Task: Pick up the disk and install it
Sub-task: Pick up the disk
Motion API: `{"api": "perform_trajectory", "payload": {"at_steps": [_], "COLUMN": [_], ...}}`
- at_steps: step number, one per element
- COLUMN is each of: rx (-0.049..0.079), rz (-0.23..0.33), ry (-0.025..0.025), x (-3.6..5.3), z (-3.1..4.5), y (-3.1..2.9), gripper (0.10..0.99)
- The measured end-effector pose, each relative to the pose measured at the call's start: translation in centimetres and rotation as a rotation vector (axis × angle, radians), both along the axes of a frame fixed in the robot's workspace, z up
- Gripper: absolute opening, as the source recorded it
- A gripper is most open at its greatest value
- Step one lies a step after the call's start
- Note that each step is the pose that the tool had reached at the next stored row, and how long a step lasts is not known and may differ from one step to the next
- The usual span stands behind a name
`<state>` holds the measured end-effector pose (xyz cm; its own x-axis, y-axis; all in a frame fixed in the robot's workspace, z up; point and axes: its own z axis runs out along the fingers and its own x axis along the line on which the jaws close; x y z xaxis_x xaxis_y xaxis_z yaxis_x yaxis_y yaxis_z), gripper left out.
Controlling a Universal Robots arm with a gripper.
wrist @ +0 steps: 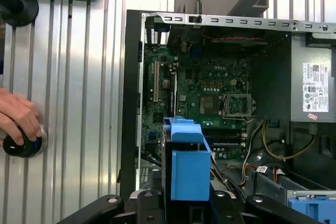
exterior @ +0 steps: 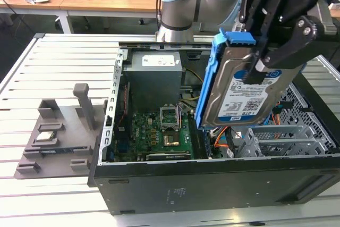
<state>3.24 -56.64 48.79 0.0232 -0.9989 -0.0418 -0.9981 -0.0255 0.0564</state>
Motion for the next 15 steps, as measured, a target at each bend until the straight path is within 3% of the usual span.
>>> {"api": "perform_trajectory", "payload": {"at_steps": [3,9,11,15], "rx": [0.000,-0.001,-0.006,-0.018], "rz": [0.000,0.000,-0.003,-0.008], "ry": [0.0004,0.0041,0.0045,0.0045], "x": [0.98,4.33,5.43,6.59], "z": [-0.01,-0.40,-0.76,-1.05], "y": [0.00,0.00,0.06,0.20], "gripper": [0.357,0.357,0.357,0.357]}}
